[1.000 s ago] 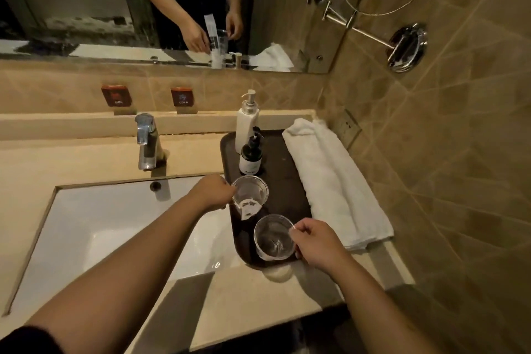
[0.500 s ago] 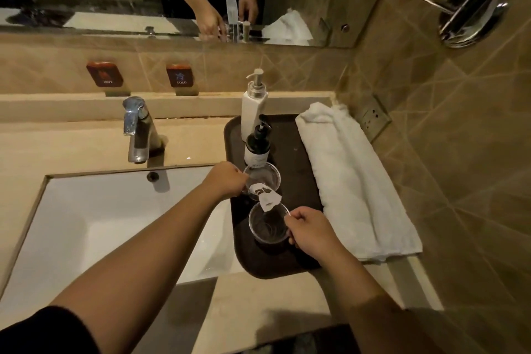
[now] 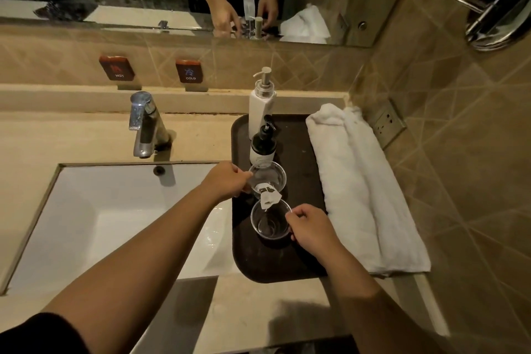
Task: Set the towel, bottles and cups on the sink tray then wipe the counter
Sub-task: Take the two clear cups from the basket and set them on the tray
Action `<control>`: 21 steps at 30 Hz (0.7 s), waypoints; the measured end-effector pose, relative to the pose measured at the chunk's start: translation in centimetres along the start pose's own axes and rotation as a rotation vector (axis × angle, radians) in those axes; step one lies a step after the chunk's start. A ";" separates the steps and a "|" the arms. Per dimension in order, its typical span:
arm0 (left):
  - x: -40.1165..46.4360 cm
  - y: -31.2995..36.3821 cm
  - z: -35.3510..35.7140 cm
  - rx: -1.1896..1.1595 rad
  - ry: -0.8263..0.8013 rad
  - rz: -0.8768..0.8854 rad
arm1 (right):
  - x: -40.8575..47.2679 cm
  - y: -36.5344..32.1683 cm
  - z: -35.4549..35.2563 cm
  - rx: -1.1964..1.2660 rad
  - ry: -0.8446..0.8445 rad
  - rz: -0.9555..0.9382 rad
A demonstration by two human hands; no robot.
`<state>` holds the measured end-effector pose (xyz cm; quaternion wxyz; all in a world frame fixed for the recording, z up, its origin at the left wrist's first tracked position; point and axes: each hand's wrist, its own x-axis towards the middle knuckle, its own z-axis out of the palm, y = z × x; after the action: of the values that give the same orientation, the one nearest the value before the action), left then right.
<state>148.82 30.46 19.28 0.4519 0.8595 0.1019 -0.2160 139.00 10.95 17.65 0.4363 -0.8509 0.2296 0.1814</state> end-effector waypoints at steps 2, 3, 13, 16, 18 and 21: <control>-0.3 -0.2 -0.1 0.022 0.012 0.019 | 0.0 0.0 -0.1 -0.017 -0.001 -0.008; -0.5 -0.3 -0.2 0.036 0.014 0.031 | 0.0 -0.1 -0.2 -0.022 0.002 -0.014; -5.0 -1.6 -2.0 0.332 0.084 0.112 | -2.7 -1.8 -3.0 -0.162 0.071 -0.162; -8.1 -2.0 -2.8 0.396 0.124 0.123 | -4.4 -3.0 -4.1 -0.241 0.067 -0.267; -10.6 -2.6 -3.4 0.436 0.152 0.119 | -5.7 -3.8 -4.6 -0.290 0.058 -0.347; -14.8 -3.9 -4.5 0.472 0.206 0.096 | -7.8 -4.8 -4.8 -0.334 0.029 -0.489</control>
<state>135.50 36.68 25.55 0.2360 0.9624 0.0533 -0.1232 135.69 11.29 27.48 0.3175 -0.9435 -0.0090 0.0940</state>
